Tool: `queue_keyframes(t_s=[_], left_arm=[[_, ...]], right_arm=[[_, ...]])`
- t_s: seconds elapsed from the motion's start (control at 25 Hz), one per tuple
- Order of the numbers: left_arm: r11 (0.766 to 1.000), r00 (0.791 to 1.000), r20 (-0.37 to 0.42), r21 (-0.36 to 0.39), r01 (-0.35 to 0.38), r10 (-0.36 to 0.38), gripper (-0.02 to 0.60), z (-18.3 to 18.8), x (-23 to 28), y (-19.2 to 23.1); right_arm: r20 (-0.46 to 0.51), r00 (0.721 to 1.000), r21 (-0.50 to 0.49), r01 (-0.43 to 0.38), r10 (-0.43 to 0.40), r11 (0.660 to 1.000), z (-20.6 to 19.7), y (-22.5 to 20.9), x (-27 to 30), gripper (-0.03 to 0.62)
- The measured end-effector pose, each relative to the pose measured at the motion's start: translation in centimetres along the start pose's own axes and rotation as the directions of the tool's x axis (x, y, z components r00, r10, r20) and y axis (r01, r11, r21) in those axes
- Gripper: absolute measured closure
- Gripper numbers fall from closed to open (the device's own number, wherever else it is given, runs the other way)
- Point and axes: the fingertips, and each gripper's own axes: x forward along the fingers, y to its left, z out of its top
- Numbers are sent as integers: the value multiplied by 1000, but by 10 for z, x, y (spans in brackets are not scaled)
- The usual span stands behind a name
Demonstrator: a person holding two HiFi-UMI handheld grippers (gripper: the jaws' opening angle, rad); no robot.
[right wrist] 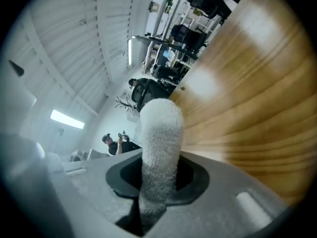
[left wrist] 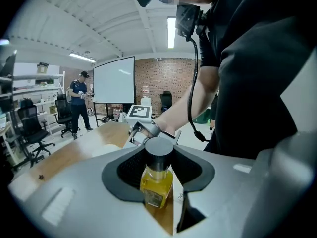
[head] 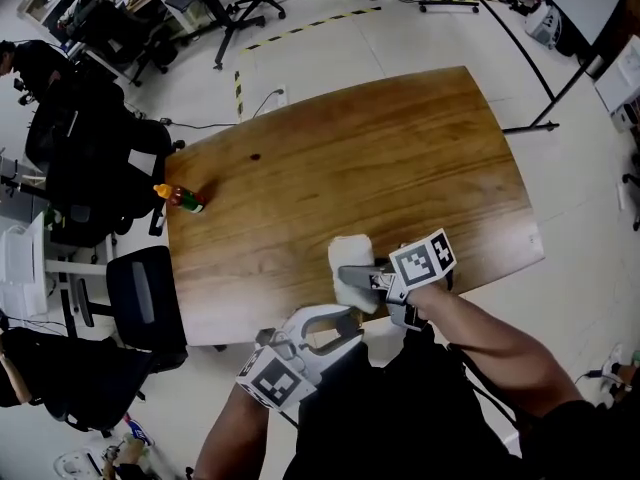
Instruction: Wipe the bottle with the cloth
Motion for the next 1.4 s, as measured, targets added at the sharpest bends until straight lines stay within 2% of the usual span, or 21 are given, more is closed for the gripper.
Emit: queue_keyframes(t_s=[0.12, 0.24, 0.36, 0.44, 0.52, 0.6, 0.64, 0.68, 0.72, 0.84, 0.92, 1.04, 1.16, 1.28, 1.4], left_arm=[[1000, 1000, 8, -9, 0, 0, 405, 1, 1, 2], [1000, 1000, 13, -1, 6, -6, 405, 1, 3, 3], [1000, 1000, 18, -5, 14, -14, 405, 6, 5, 1], [1000, 1000, 19, -6, 14, -14, 405, 6, 6, 1], [1000, 1000, 20, -4, 11, -11, 405, 6, 6, 2], [1000, 1000, 21, -2, 6, -6, 405, 4, 5, 3], [1000, 1000, 22, -2, 2, -2, 405, 3, 5, 3], [1000, 1000, 23, -2, -4, 4, 405, 0, 4, 4], [1000, 1000, 24, -4, -9, 10, 405, -1, 4, 6], [1000, 999, 20, -9, -29, 29, 405, -5, 5, 9], [999, 999, 22, -14, -50, 50, 405, -4, 6, 14], [994, 994, 23, -14, -108, 108, 405, 1, 13, 33], [978, 980, 25, -73, -195, 197, 405, 7, 24, 62], [933, 947, -6, -167, -319, 322, 405, 5, 32, 97], [854, 895, -51, -279, -439, 443, 405, 6, 34, 123]], right_arm=[[-68, 996, -136, 52, -62, 989, -8, -16, 7, 520], [-135, 981, -268, 96, -136, 959, -18, -33, 12, 520], [-168, 960, -341, 155, -222, 927, -25, -46, 13, 520], [-178, 927, -423, 230, -329, 877, -29, -57, 13, 520], [-171, 880, -536, 294, -443, 791, -33, -68, 13, 520], [-141, 845, -624, 328, -515, 709, -32, -72, 13, 520], [-126, 837, -648, 337, -533, 683, -32, -72, 14, 520], [-113, 836, -654, 344, -536, 674, -31, -72, 14, 520], [-97, 844, -641, 353, -528, 682, -28, -72, 14, 520], [-16, 892, -509, 382, -452, 771, -12, -65, -3, 520], [71, 908, -424, 402, -413, 811, 5, -55, -26, 520], [189, 896, -354, 445, -403, 823, 26, -41, -73, 520], [256, 873, -315, 480, -414, 818, 30, -33, -116, 520], [307, 854, -279, 504, -421, 818, 28, -27, -142, 520], [350, 839, -249, 512, -416, 822, 23, -18, -157, 520]])
